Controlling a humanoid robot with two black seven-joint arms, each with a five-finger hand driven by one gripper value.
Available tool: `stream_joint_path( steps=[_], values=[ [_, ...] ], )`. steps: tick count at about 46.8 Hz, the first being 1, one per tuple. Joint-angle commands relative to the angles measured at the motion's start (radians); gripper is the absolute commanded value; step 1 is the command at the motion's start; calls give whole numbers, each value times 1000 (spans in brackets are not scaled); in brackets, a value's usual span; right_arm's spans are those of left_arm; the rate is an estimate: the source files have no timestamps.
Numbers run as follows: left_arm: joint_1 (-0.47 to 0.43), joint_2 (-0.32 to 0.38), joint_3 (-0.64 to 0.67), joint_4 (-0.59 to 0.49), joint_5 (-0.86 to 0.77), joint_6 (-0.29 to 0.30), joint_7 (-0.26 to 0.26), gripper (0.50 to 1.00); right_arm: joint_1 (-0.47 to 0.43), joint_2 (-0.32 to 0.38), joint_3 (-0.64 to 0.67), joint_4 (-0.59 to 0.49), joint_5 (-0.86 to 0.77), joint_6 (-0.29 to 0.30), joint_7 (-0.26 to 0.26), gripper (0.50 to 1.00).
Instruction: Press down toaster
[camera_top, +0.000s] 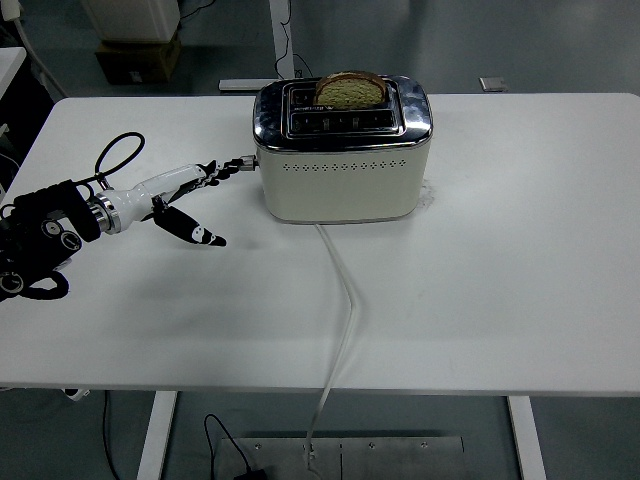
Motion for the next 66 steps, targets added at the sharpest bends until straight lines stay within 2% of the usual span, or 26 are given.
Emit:
stream_joint_path(
  steps=[1,50,66],
  values=[
    [2,-5,7,1,-2,0,0,1000,0,0,0,0,0,0,0,998],
    [28,-31,30,69,-36,12,0,1000,0,0,0,0,0,0,0,998],
    [33,-12,32,69,-188,3,-2,1000,0,0,0,1,0,0,0,998]
  ],
)
